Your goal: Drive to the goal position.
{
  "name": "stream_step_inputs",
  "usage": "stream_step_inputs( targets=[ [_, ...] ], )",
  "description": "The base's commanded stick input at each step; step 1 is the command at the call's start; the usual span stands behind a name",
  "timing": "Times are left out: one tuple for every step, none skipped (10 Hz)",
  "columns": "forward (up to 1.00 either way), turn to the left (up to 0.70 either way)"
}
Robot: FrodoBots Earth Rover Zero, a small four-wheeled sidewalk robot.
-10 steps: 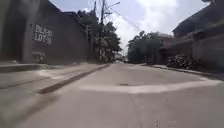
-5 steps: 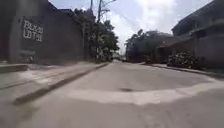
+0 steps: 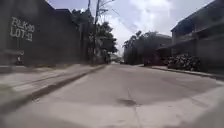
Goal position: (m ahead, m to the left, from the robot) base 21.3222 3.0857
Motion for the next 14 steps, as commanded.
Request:
stream_step_inputs(
  targets=[
    [1.0, -0.04],
    [1.0, 0.0],
    [1.0, 0.0],
    [1.0, 0.0],
    [1.0, 0.0],
    [1.0, 0.0],
    [1.0, 0.0],
    [1.0, 0.0],
    [1.0, 0.0],
    [1.0, -0.01],
    [1.0, -0.16],
    [1.0, -0.4],
    [1.0, -0.4],
    [1.0, -0.4]
  ],
)
